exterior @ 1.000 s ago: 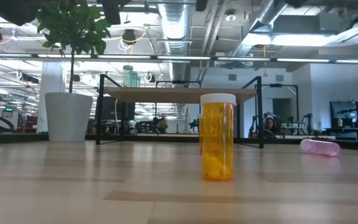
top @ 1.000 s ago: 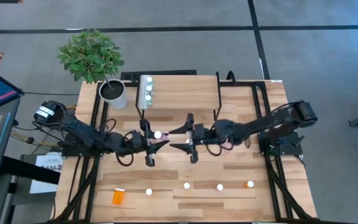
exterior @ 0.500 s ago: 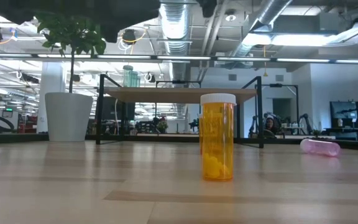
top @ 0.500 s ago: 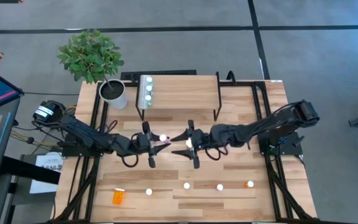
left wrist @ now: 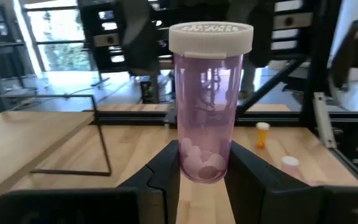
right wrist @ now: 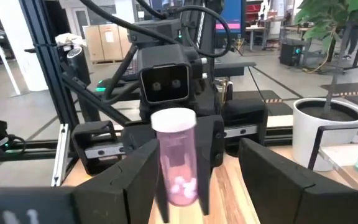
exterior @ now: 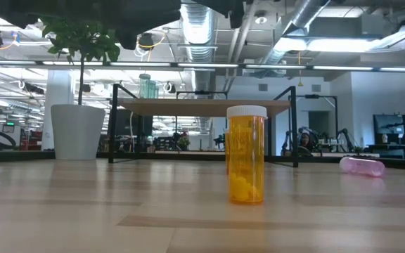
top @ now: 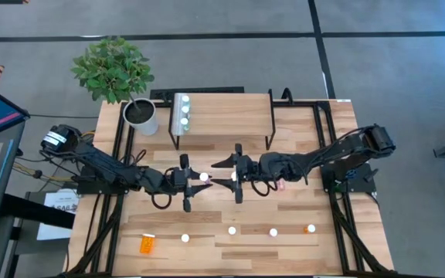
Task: Pick and place medicine bottles onto shelf by color
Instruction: Put the top pink pill bottle on the shelf
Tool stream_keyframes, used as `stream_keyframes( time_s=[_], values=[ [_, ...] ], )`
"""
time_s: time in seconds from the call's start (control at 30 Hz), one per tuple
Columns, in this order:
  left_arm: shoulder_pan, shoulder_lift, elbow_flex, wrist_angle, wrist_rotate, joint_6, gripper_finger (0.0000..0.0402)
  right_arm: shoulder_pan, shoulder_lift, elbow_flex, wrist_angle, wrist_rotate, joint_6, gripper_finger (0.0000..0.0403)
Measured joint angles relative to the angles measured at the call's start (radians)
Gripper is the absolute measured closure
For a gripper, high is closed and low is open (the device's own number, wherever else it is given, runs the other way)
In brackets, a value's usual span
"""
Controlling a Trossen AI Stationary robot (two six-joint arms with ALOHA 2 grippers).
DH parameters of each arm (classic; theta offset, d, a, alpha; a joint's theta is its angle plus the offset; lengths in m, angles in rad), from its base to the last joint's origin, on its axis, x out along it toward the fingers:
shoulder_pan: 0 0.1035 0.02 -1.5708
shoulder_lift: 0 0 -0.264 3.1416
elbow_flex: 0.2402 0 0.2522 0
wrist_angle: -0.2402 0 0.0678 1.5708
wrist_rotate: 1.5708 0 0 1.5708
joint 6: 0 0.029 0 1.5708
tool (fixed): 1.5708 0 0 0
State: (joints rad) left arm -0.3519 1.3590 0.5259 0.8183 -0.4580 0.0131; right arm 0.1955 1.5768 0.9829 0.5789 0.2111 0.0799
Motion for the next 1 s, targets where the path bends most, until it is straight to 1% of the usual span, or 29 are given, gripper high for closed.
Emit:
stream_keyframes(
  time_s=[0.17, 0.23, 0.33, 0.5, 0.93, 1.0],
  values=[
    [0.016, 0.0, 0.0, 0.0, 0.017, -0.032, 0.0315, 0.001, 0.0, 0.0, -0.003, 0.0, 0.0, 0.0163],
    [0.036, 0.0, 0.003, -0.006, 0.058, -0.057, 0.0315, 0.001, 0.0, 0.0, -0.003, -0.001, 0.0, 0.0163],
    [0.057, 0.0, 0.042, -0.083, 0.111, -0.087, 0.0315, 0.0, 0.0, 0.001, -0.008, -0.001, 0.0, 0.0163],
    [0.06, 0.0, 0.107, -0.239, 0.111, -0.089, 0.0315, 0.0, 0.0, 0.001, -0.022, -0.003, 0.0, 0.0163],
    [0.059, 0.0, 0.112, -0.251, 0.107, -0.096, 0.0315, 0.006, 0.0, 0.002, -0.026, -0.005, 0.0, 0.0163],
    [0.059, 0.0, 0.112, -0.255, 0.107, -0.096, 0.0315, 0.006, 0.0, 0.002, -0.026, -0.019, -0.004, 0.0163]
  ],
)
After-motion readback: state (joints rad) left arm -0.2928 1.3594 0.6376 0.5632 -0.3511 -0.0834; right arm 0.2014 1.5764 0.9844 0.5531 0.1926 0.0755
